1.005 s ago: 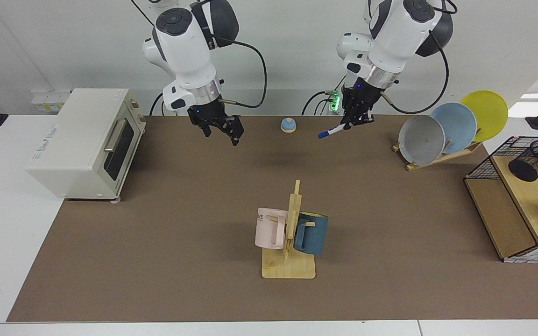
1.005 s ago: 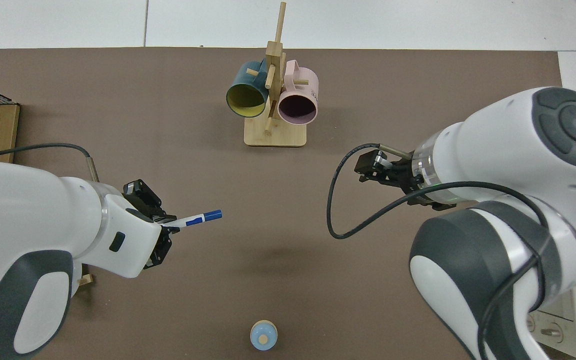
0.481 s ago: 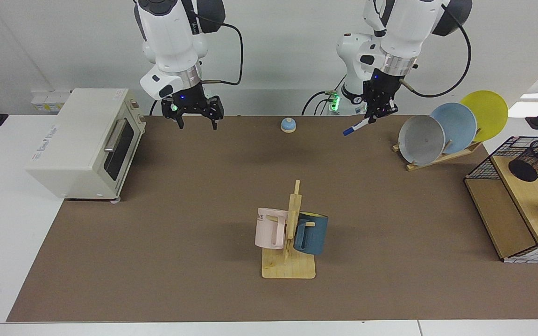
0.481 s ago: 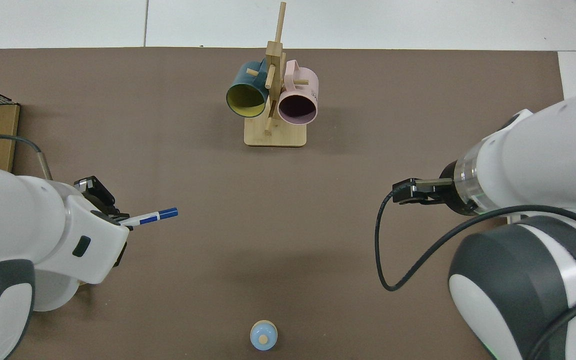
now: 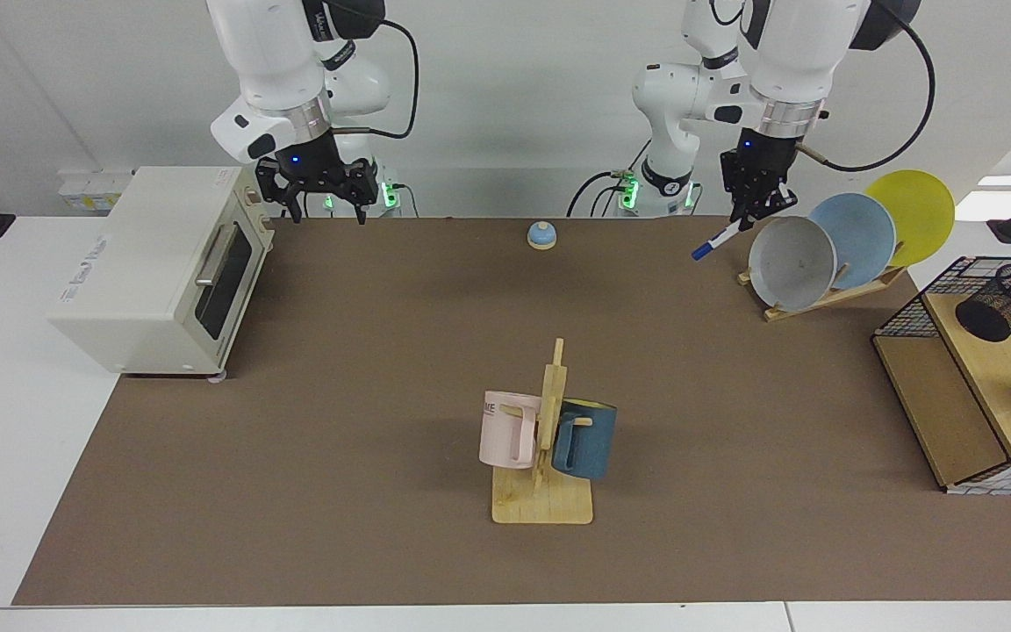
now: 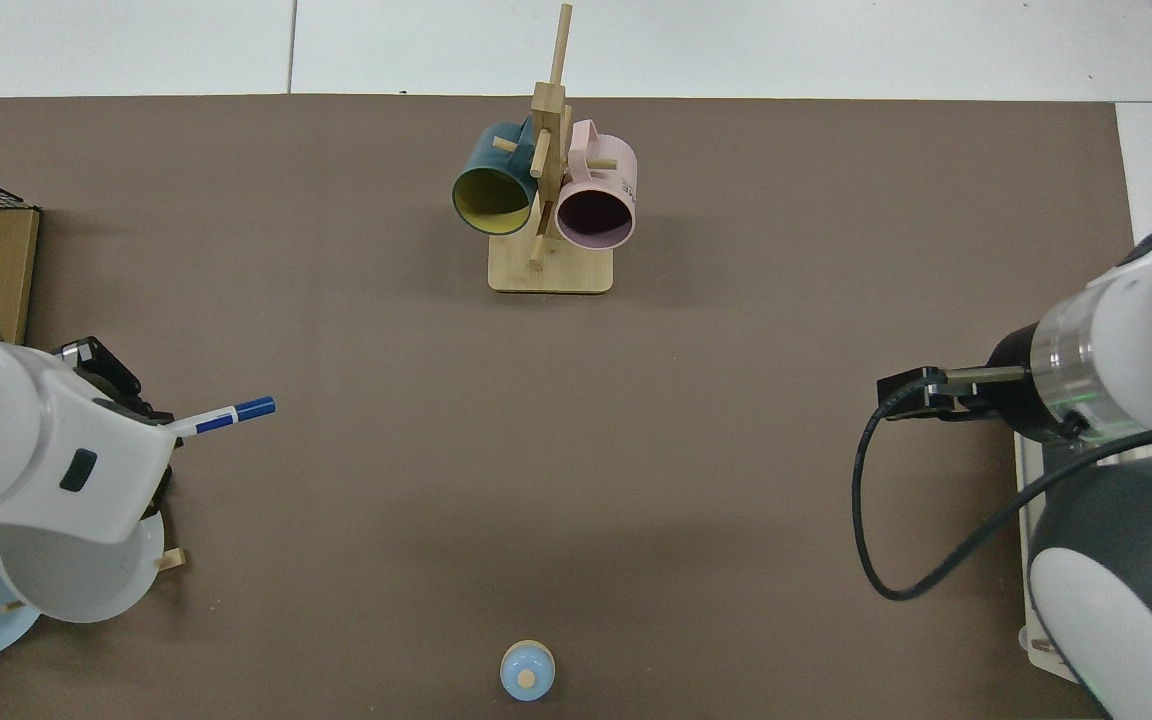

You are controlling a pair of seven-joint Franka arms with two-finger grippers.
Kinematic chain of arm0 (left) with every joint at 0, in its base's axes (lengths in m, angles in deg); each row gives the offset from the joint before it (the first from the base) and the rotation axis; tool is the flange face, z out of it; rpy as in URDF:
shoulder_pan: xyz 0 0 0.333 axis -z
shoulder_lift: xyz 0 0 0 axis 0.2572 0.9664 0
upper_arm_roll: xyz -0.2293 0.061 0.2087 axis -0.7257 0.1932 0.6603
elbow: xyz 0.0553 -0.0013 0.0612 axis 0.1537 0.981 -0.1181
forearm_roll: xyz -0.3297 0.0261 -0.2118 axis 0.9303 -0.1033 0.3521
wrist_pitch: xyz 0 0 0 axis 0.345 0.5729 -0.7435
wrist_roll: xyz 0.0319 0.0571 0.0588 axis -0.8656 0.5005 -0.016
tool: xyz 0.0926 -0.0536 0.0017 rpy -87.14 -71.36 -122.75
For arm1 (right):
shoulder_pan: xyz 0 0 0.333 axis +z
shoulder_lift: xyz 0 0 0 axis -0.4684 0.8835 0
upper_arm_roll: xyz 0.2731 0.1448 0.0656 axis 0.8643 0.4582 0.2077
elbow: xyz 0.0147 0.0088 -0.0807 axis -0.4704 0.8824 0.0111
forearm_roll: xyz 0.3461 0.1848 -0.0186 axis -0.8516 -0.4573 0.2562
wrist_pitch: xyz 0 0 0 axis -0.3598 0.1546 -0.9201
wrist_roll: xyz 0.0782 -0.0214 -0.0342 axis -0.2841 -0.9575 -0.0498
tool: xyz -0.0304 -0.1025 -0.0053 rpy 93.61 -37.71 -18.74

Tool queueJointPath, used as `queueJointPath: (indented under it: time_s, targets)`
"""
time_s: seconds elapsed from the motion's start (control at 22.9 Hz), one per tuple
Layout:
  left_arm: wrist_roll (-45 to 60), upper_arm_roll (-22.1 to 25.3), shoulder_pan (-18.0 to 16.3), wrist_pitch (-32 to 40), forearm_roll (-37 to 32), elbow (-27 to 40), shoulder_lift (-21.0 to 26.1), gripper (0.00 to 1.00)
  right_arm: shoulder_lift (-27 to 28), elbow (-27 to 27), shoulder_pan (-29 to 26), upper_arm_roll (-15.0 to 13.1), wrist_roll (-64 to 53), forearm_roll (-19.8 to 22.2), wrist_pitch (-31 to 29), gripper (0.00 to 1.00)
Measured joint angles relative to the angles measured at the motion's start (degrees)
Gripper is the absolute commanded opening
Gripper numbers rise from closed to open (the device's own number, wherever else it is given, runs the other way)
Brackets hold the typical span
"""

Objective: Put markers into pen holder

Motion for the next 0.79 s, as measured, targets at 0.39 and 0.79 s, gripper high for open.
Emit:
queueJointPath:
  time_s: [0.39, 0.79]
  targets:
    - [0.0, 0.0, -1.9, 0.0, -5.5, -0.1, 0.0, 0.0, 0.5, -1.6, -3.1, -0.2, -1.6, 0.0, 4.5, 1.0]
    - [0.0, 0.0, -2.6, 0.0, -5.9, -0.1, 0.0, 0.0, 8.0, -17.2, -3.1, 0.1, -5.4, 0.0, 13.5, 1.0]
